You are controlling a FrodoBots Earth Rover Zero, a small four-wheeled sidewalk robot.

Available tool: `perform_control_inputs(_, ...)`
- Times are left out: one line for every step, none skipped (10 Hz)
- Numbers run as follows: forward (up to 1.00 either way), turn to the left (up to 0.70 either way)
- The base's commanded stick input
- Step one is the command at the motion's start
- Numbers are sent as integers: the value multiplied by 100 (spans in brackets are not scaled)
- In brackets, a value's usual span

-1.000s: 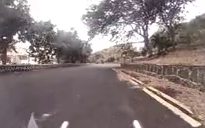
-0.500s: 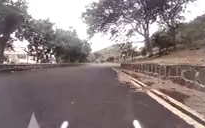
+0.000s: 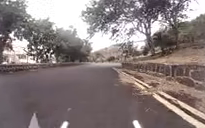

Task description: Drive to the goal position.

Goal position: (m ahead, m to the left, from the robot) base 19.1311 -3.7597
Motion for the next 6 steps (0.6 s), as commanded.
perform_control_inputs(50,0)
perform_control_inputs(50,0)
perform_control_inputs(50,0)
perform_control_inputs(50,-26)
perform_control_inputs(50,-50)
perform_control_inputs(50,-50)
